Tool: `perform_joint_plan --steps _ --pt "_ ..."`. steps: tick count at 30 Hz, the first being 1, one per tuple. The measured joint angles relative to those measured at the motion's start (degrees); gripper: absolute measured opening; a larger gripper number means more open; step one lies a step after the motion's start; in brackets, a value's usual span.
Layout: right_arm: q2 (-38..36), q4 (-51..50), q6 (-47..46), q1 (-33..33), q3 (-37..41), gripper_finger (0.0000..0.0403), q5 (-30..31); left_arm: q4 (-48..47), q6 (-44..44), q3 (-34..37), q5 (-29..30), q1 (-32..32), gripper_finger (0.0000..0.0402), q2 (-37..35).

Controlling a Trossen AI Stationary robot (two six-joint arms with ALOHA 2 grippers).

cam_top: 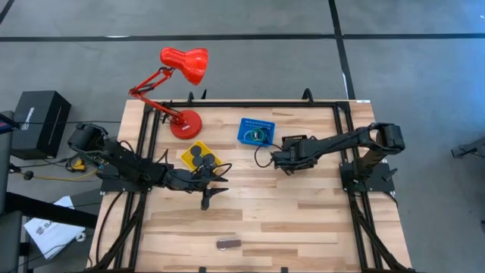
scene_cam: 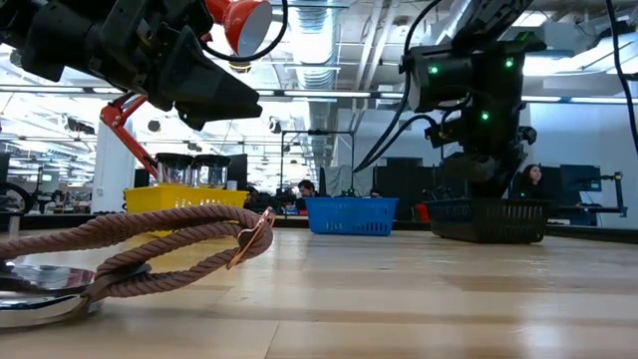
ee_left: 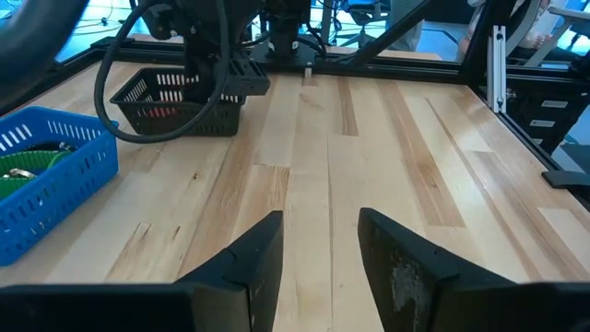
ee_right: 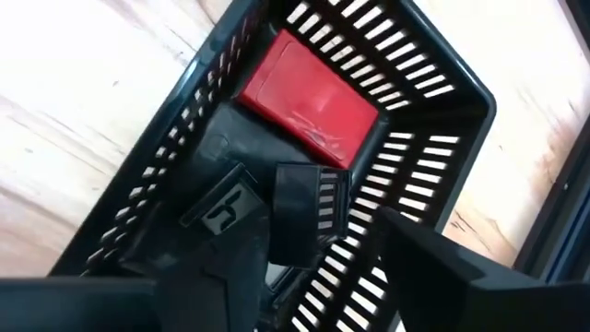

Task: Pick & Place Office items
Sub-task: Put the black digital clock into the black bin, then put the brown wrist watch into the blue bin

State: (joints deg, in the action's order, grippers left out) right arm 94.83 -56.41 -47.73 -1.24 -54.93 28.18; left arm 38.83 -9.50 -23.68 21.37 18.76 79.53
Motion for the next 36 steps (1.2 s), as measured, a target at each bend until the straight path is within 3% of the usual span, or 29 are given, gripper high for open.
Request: perform_joint_plan --steps 16,24,30,36 --pt "0.0 -1.54 2.76 2.59 -7.63 0.0191 0.36 0.0 0.0 0.0 0.02 0.0 0.0136 0.0" --pt "-2.41 1.24 7.12 8.98 -8.92 0.0183 4.42 -0.02 0.0 0.02 0.0 0.0 0.0136 0.0" --pt "-6.75 12.88 25.15 18.4 -7.53 0.0184 4.65 0.0 0.0 0.02 0.0 0.0 0.0136 0.0" --pt "-8.36 24.3 40.61 28.48 -5.71 0.0182 1.07 0.69 -1.89 0.04 -0.17 0.0 0.0136 0.0"
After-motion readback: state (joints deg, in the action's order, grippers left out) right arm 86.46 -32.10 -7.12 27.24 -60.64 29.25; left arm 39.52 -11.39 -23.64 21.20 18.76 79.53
